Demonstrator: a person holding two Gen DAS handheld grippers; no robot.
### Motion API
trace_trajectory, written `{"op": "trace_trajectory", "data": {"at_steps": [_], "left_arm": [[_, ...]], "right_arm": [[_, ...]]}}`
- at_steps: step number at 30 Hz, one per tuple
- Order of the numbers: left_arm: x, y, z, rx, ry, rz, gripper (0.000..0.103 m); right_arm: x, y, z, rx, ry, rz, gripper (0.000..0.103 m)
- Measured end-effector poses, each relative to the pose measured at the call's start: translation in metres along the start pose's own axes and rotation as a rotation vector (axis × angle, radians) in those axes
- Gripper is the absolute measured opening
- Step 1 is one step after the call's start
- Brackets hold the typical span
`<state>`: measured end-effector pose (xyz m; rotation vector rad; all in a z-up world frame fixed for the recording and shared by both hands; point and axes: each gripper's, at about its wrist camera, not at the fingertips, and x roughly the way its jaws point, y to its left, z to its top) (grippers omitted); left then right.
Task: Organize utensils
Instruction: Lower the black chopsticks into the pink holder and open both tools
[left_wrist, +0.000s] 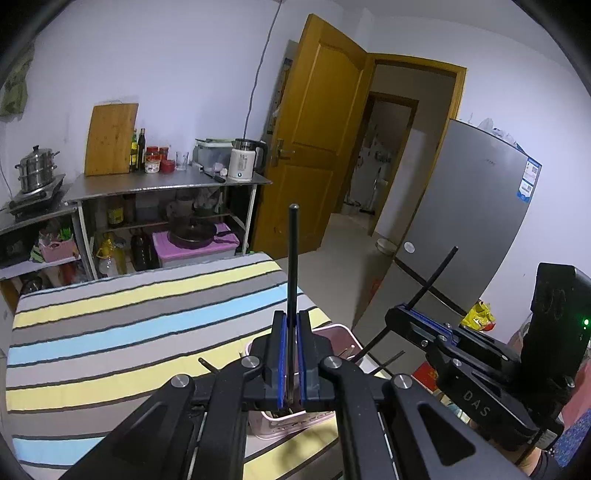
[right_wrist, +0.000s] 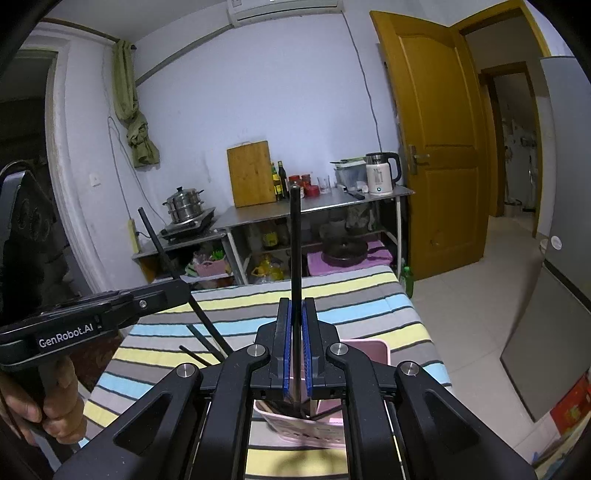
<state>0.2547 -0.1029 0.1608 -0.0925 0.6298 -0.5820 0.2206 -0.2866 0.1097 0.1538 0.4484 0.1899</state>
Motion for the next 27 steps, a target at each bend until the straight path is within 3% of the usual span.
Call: {"op": "trace_trajectory", "data": {"at_steps": [11,19,27], "left_arm": [[0.034,0.013,-0.03,-0.022,0.088,-0.001,0.005],[0.04,0.015,-0.044,-0.003,0.092,0.013,0.005],[0.06,0.013,-0.064,0.0,0.153,0.014,0.005]], "right_arm": [[0.025,-0.004,-0.028,0.004,0.085,-0.006,0.005],[0.033,0.0,-0.041,-0.017,0.11,-0.029,0.006],[0.045,-0.002,-0.057,-0.014,0.152,-0.032,0.006]]}}
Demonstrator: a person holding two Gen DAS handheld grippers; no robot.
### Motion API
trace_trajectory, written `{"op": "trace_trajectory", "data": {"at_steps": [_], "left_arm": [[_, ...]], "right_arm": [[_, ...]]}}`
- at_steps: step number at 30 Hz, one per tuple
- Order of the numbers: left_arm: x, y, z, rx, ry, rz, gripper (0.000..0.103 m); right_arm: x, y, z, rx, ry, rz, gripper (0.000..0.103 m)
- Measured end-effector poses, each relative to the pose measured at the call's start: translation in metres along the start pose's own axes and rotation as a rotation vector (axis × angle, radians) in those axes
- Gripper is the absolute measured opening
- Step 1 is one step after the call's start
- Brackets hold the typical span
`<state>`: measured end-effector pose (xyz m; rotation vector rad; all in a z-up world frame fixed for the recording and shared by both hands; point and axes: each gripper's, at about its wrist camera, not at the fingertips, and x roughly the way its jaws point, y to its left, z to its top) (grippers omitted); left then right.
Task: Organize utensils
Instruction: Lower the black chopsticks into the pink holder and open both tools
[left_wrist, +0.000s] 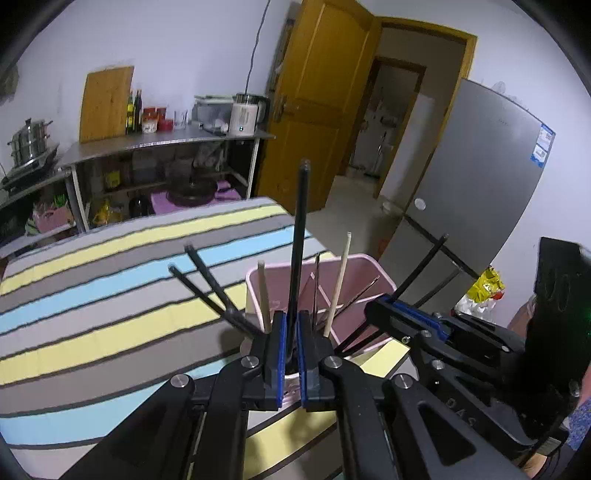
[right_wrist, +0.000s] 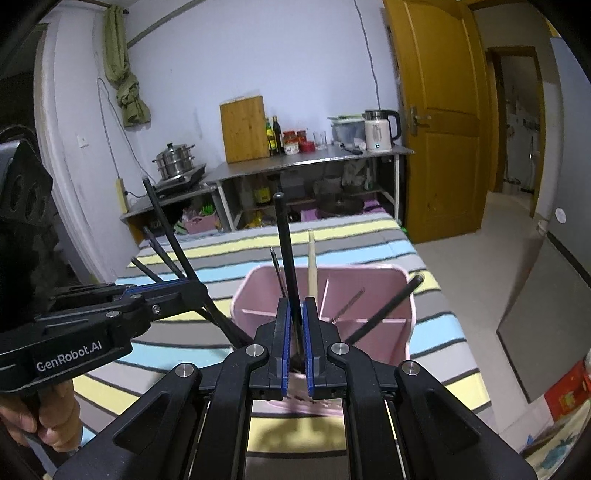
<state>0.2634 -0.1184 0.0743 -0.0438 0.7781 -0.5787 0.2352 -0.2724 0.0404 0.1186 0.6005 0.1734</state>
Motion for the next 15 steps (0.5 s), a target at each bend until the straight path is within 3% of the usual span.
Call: {"op": "trace_trajectory", "data": {"at_steps": [8,15], "left_arm": [[0.005,-0.002,-0.008,0.011,0.016,-0.003,0.006],[-0.013,-0.002,-0.021,0.001,-0.014,-0.008,0.026]], "right_arm": [[-0.003,-0.003,0.001,0.008,0.024,0.027,0.009],[-0.015,0.0,-0.003,0.007,0.01,0.021,0.022]]}}
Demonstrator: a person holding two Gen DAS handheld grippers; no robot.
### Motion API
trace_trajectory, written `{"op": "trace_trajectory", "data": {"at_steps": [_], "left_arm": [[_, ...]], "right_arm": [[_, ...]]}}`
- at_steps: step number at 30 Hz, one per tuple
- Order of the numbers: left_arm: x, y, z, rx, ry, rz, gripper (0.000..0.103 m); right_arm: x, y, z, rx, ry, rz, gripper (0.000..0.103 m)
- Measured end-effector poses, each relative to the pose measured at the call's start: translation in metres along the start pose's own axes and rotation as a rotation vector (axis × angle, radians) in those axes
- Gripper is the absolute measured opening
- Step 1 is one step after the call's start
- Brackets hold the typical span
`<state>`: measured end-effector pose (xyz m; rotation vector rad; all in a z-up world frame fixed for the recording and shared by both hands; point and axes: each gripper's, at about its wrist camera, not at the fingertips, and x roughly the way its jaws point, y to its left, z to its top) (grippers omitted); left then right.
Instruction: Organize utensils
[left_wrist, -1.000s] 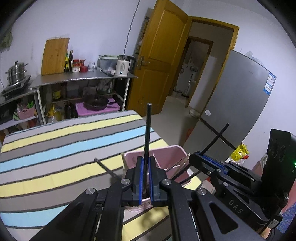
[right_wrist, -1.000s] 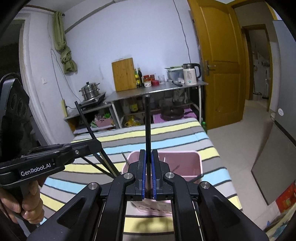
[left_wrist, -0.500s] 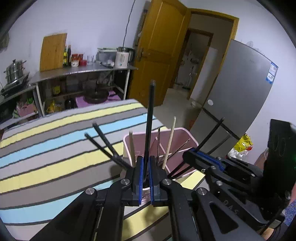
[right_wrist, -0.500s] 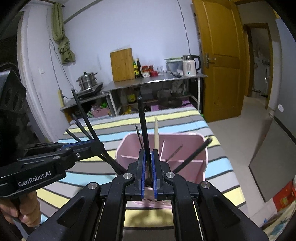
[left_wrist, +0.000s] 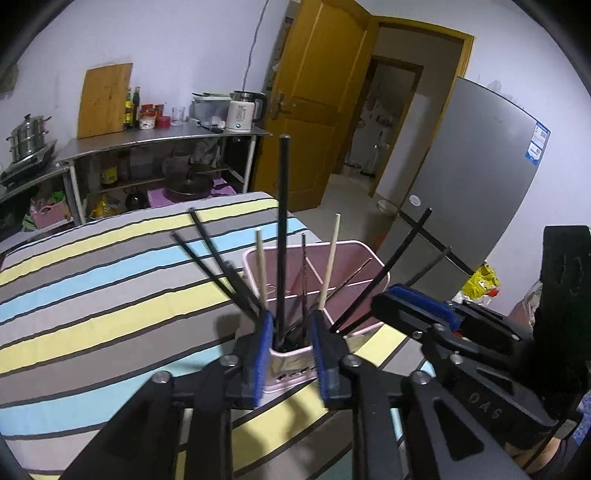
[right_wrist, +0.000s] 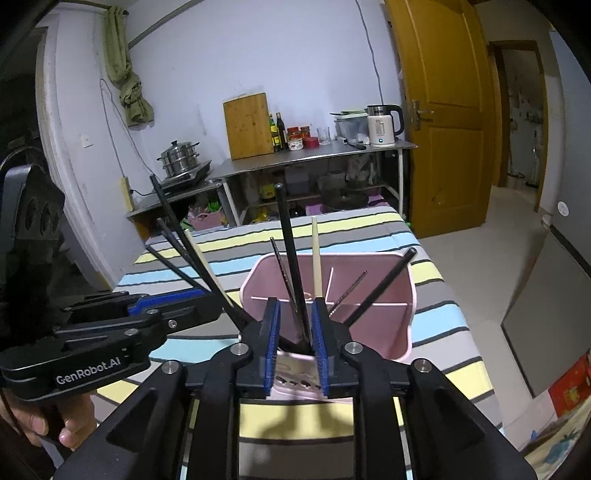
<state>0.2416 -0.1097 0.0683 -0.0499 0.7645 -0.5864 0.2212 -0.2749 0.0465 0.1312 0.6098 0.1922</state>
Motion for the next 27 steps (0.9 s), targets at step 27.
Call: {"op": "trace_trajectory", "data": {"at_steps": [27], "left_arm": [[-0.074,-0.034,-0.103,0.071,-0.137,0.075,0.029]], "right_arm": [[-0.064,0.022,-0.066,-0.022,-0.067,-0.036,0.024]]}}
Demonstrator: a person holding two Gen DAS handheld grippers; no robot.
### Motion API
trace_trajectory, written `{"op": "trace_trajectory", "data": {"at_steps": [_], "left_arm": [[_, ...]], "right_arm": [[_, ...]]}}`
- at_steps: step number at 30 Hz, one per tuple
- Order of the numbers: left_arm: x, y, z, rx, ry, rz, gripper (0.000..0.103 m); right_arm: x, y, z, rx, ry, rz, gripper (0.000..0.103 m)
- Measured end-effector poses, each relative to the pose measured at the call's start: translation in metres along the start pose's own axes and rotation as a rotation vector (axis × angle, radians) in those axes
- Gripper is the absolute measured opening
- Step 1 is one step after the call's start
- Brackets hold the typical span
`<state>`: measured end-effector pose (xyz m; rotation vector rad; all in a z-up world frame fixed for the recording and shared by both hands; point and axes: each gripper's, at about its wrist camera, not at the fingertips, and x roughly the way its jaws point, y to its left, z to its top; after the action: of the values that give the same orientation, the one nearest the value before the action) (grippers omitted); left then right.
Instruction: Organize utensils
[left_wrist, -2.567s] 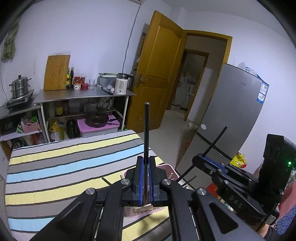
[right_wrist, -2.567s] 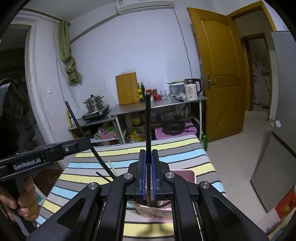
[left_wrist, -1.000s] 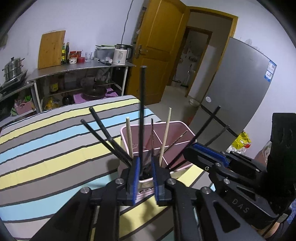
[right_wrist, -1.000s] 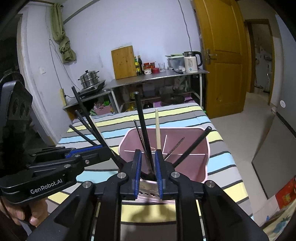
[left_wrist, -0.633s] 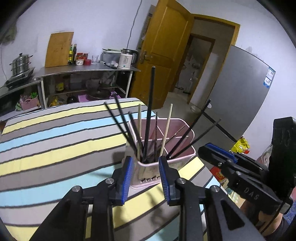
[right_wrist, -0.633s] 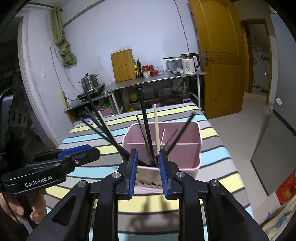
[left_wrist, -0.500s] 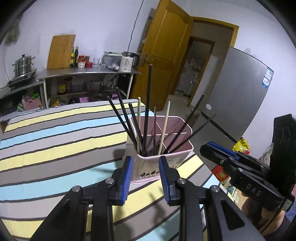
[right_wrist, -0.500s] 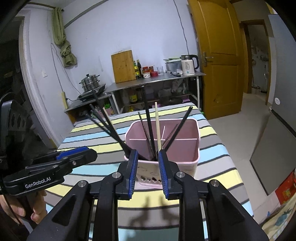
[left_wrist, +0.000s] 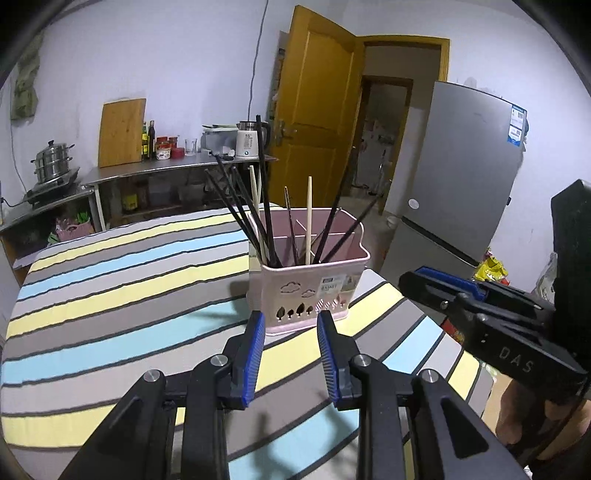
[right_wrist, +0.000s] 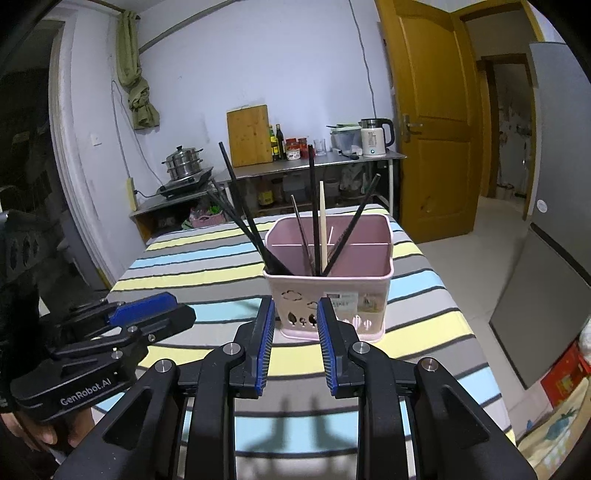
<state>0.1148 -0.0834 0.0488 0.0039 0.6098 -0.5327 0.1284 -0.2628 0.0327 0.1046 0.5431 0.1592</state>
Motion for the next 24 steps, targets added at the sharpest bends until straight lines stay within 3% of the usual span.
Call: {"op": "trace_trajectory", "data": {"at_steps": [11,24], "left_arm": [[-0.025,-0.002,-0.032,-0.032,-0.043,0.043,0.029],[-0.039,0.002,-0.04,-0.052,-0.072,0.067,0.029]], "right_arm": [[-0.022,0.007,-0.023,-0.001,-0.031,-0.019,0.024],[-0.031,0.009,-0.036,-0.007,-0.026,-0.022,0.024]]}}
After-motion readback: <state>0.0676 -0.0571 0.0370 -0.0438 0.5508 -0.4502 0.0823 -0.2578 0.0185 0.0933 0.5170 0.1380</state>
